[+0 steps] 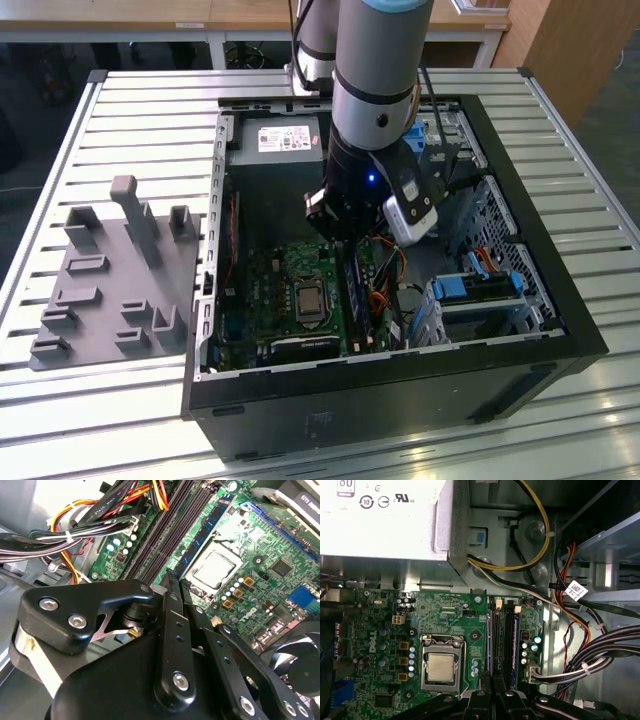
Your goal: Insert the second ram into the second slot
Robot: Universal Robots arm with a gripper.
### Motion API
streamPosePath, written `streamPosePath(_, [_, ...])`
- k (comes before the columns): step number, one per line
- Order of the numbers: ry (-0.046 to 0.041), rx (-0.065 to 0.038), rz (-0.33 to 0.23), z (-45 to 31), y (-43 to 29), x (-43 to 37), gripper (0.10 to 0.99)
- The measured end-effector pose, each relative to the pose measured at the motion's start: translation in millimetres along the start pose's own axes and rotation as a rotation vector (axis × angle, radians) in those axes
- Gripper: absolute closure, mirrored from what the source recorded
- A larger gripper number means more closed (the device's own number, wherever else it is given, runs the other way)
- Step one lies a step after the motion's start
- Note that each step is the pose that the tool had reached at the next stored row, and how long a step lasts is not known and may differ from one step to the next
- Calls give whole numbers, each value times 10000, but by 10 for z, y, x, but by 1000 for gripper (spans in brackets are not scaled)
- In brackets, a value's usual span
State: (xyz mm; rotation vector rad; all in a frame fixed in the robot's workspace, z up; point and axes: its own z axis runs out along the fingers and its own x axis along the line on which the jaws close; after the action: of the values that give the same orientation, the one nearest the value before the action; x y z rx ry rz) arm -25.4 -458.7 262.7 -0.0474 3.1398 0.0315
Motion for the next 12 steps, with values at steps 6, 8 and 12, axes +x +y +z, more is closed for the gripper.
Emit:
streamPosePath(6, [0, 0, 11, 15, 0, 0, 949])
streamPosePath(8, [-1, 0, 13, 20, 0, 0, 949])
streamPosePath(12, [-1, 0, 15, 29, 0, 0, 949])
